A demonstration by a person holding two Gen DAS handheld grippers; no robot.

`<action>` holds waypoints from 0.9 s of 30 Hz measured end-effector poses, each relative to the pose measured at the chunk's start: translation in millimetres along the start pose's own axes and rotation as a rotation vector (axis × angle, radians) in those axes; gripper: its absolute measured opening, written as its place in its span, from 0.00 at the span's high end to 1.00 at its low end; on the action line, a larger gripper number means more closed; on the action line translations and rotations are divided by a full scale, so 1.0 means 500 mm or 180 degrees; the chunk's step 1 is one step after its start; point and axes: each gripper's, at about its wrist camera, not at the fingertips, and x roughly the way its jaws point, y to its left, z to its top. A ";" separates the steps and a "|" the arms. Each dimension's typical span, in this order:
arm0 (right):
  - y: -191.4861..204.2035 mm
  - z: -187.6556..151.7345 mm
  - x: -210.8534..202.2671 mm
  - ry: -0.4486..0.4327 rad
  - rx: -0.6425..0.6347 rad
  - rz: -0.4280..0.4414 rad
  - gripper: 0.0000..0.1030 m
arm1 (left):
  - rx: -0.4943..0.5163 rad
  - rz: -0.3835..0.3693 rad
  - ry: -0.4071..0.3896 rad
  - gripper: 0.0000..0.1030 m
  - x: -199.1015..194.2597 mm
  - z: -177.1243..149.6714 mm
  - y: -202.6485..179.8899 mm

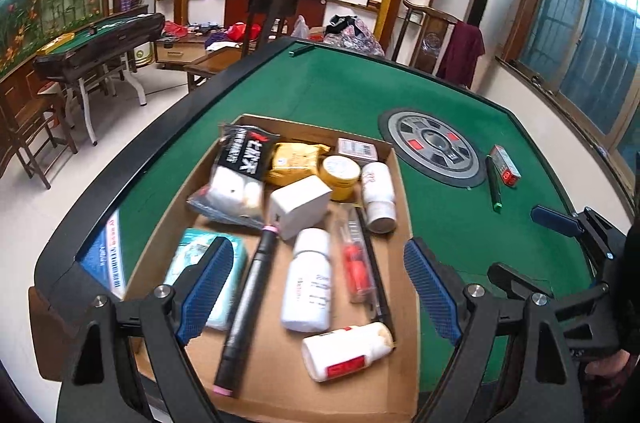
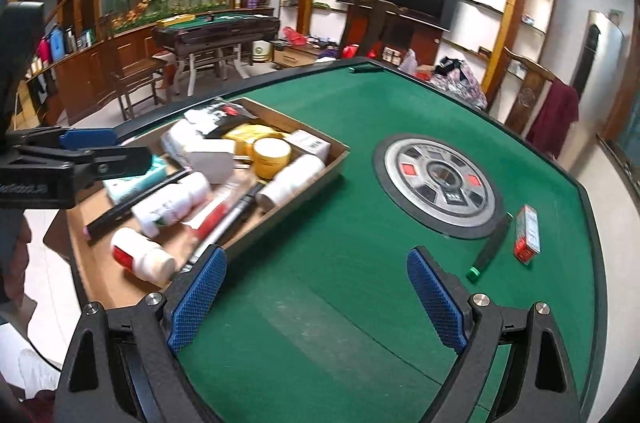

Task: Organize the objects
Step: 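Move both open tools back toward the medicine box and black marker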

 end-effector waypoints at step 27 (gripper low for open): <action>-0.581 -0.079 0.095 0.0344 0.2044 -0.0715 0.08 | 0.0541 -0.0447 0.0388 0.16 0.121 0.026 -0.238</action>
